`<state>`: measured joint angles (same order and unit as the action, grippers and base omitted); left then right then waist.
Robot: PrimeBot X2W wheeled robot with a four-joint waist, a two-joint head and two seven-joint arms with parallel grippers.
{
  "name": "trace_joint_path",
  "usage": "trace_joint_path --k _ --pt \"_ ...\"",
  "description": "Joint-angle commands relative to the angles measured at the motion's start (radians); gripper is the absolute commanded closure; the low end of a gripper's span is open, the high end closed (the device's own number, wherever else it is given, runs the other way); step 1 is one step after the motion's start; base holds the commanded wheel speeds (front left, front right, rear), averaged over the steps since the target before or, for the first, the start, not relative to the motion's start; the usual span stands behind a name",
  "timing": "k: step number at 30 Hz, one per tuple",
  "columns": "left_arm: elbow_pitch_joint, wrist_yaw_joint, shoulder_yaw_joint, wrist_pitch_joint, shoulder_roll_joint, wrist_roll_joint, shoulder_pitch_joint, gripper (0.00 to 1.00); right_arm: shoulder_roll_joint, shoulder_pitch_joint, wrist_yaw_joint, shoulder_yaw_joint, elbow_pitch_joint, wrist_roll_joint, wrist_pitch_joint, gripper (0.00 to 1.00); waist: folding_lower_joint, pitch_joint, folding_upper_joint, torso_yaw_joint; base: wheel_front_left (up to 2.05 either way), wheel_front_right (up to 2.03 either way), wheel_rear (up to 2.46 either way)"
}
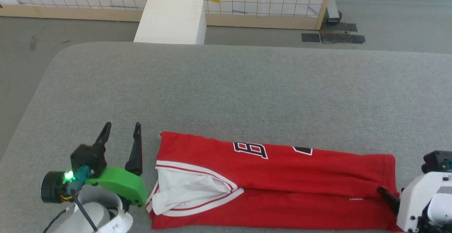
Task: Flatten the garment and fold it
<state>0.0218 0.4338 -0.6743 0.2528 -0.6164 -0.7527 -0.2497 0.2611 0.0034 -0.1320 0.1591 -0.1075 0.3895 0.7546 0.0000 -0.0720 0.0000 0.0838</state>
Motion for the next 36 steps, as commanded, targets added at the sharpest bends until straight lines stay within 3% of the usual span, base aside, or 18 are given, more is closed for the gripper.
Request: trace_joint_path --k 1,6,14,25,26,27,36 --pt "-0.006 0.006 0.011 0.007 0.008 0.047 0.021 0.00 -0.028 0.010 0.001 0.024 0.008 -0.022 0.008 0.00 0.0000 -0.004 0.0000 0.000 0.00 0.00 0.00" --pt "-0.035 0.000 0.052 0.009 0.031 0.196 0.083 0.00 -0.122 0.014 0.001 0.107 0.019 -0.082 0.022 0.00 0.0000 -0.019 0.0000 0.005 0.00 0.00 0.00" --pt "-0.039 -0.051 0.100 0.009 0.095 0.319 0.150 0.00 -0.182 0.007 0.001 0.199 -0.012 -0.154 0.026 0.00 0.0000 -0.054 0.0000 0.032 0.00 0.00 0.00" --pt "-0.008 -0.123 0.179 0.009 0.154 0.383 0.156 0.00 -0.208 0.040 0.001 0.141 -0.038 -0.061 0.125 0.02 0.0000 -0.097 0.0000 0.061 0.00 0.00 0.00" --pt "-0.006 -0.129 0.186 0.009 0.159 0.388 0.157 0.00 -0.208 0.043 0.001 0.128 -0.034 -0.050 0.130 0.67 0.0000 -0.099 0.0000 0.061 0.00 0.00 0.00" --pt "-0.004 -0.134 0.192 0.009 0.162 0.391 0.159 0.00 -0.209 0.045 0.001 0.119 -0.031 -0.040 0.132 1.00 0.0000 -0.099 0.0000 0.061 0.00 0.00 0.00" --pt "0.027 -0.174 0.236 0.009 0.192 0.414 0.179 0.00 -0.194 0.040 0.001 0.098 -0.012 -0.038 0.097 1.00 0.0000 -0.068 0.0000 0.042 0.00 0.00 0.00"
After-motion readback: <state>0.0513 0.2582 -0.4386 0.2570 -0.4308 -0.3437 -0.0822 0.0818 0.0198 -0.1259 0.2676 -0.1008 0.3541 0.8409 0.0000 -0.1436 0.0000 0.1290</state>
